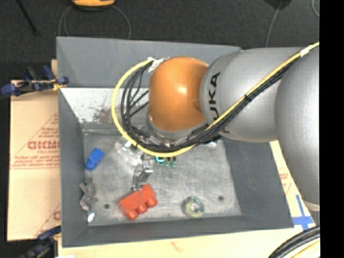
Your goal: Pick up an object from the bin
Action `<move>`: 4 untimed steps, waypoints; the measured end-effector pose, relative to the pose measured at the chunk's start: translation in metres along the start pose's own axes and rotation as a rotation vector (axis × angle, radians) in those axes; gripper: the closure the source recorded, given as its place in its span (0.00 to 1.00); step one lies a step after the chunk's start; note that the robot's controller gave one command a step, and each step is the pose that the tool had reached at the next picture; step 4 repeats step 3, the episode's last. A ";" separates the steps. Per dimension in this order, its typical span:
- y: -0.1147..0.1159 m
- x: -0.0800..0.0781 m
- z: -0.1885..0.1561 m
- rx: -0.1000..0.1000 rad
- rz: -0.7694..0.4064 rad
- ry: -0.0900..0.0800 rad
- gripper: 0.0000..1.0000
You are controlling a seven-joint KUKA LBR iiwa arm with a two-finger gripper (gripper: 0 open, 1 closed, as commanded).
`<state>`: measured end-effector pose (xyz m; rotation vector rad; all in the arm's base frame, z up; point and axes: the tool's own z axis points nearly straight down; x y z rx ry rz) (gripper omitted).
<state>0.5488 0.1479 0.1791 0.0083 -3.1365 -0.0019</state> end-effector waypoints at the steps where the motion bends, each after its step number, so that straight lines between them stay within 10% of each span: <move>1: -0.009 0.052 0.106 0.001 -0.334 -0.018 0.00; 2: -0.008 0.050 0.104 -0.002 -0.330 -0.027 1.00; 3: -0.018 0.038 -0.070 0.004 -0.578 -0.016 1.00; 4: -0.018 0.038 -0.070 0.004 -0.578 -0.016 1.00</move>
Offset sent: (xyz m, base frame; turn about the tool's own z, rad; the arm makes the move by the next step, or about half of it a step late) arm -0.0566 -0.0092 -0.1091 -0.3361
